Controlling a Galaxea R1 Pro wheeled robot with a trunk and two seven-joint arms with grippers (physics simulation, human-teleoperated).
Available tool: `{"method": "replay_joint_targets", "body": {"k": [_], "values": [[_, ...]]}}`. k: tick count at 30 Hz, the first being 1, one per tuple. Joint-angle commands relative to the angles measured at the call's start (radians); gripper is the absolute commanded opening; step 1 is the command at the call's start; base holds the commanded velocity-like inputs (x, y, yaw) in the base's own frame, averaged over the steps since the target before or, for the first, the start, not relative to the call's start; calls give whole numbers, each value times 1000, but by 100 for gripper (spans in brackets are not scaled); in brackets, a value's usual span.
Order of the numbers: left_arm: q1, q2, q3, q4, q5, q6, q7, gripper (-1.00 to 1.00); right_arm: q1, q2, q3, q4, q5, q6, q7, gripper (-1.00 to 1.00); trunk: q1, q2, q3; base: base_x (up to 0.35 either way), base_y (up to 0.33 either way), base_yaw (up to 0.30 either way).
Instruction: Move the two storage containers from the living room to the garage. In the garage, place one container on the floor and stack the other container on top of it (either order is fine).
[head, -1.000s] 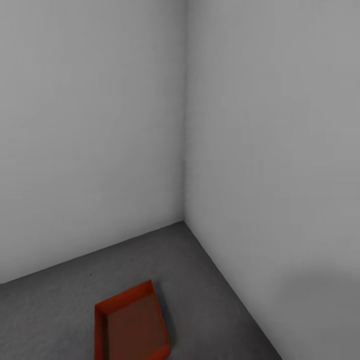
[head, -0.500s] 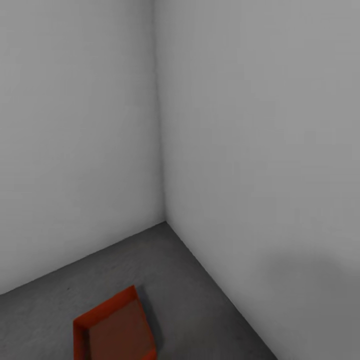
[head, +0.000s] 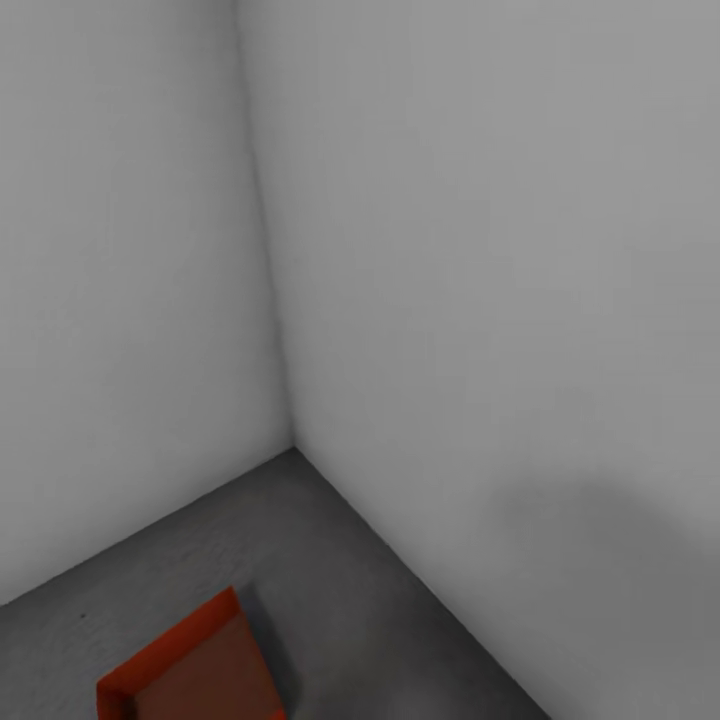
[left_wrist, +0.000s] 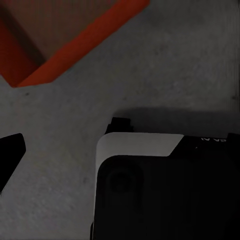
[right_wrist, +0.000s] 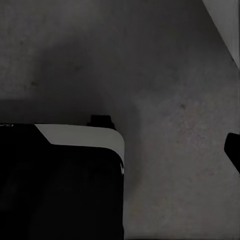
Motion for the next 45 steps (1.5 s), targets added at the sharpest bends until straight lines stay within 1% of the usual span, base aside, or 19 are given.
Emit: {"method": "replay_joint_targets", "body": {"k": [1, 45], "values": [[0, 0, 0, 0, 6, 2, 2, 100, -1, 1, 8, 3, -10, -5, -1, 100, 0, -1, -1, 0, 0, -293], [0, 0, 0, 0, 6, 2, 2, 100, -2, -1, 8, 3, -9, -6, -1, 100, 0, -1, -1, 0, 0, -293]]}}
